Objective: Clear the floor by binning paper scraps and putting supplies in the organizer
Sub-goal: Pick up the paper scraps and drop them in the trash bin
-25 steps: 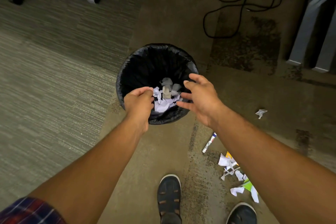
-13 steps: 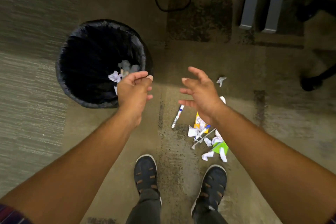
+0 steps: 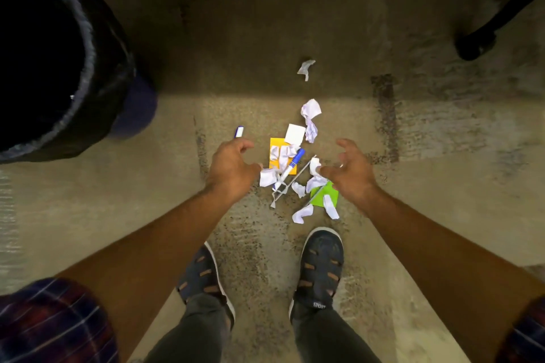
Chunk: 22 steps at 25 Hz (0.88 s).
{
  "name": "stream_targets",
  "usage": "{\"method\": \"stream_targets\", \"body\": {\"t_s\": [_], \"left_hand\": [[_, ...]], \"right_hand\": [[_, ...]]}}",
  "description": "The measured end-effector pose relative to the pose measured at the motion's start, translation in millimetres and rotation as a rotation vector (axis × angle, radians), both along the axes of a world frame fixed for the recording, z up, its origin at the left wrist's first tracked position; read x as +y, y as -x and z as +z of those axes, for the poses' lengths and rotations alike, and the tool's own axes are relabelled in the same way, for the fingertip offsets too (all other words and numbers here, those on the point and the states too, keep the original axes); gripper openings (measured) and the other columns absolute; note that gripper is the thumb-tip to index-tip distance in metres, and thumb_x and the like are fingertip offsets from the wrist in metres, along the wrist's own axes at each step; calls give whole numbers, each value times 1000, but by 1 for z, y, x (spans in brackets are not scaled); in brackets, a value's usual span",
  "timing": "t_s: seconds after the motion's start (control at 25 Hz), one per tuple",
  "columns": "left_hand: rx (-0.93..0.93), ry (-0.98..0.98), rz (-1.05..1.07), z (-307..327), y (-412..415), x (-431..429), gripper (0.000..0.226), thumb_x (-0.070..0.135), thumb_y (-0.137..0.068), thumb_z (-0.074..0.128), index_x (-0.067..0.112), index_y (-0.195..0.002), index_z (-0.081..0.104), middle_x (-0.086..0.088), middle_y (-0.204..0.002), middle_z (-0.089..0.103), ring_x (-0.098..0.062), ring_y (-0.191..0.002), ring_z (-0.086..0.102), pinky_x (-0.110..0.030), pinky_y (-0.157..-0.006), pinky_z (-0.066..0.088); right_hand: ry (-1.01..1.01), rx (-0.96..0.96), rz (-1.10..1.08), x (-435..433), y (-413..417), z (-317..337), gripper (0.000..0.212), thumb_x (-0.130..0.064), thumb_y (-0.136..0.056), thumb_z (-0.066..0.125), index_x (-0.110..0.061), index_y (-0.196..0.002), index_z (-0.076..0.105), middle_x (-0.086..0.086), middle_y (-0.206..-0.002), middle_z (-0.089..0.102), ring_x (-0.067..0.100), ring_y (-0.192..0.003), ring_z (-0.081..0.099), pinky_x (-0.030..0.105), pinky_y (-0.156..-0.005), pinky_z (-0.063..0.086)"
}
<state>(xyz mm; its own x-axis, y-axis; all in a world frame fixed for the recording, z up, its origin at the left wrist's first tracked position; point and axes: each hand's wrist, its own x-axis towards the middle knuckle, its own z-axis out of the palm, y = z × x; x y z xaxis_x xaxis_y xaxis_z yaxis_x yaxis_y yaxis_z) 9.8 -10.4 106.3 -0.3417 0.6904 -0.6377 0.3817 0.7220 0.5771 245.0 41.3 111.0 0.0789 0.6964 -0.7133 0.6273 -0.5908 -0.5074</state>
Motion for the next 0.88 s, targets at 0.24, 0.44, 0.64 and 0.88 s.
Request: {"method": "stream_targets", "body": {"t_s": [0.24, 0.44, 0.64, 0.88], "left_hand": [[320, -30, -752, -77, -25, -14, 103, 15, -75, 84, 34, -158, 25, -18, -159, 27, -36, -150, 31, -48, -110, 49], [446, -75, -1136, -110, -31, 12, 111, 20, -80, 82, 51, -158, 9, -18, -170, 8, -44, -142, 39, -51, -93, 56], [448, -145, -1249, -121, -33, 13, 94, 16, -86, 76, 45, -157, 21, -12, -157, 27, -38, -127, 49, -46, -80, 58], [421, -154, -1251, -120, -29, 10, 81, 9, -86, 75, 29, -154, 36, -10, -141, 46, -33, -117, 58, -44, -77, 54]], "right_hand": [[-66, -170, 482, -35, -9, -78, 120, -37, -59, 96, -21, -157, 27, 15, -146, 37, 34, -132, 44, 39, -107, 44], [-94, -342, 566, -56, 10, -114, 122, -46, -59, 92, -21, -156, 22, 15, -152, 28, 38, -134, 36, 47, -108, 45], [-190, -407, 581, -69, 17, -122, 72, -19, -82, 75, -21, -143, 38, 19, -139, 36, 40, -119, 44, 46, -103, 46], [-227, -330, 616, -63, 16, -121, 46, 7, -82, 60, -13, -123, 60, 20, -132, 43, 37, -117, 48, 44, -100, 48]]}}
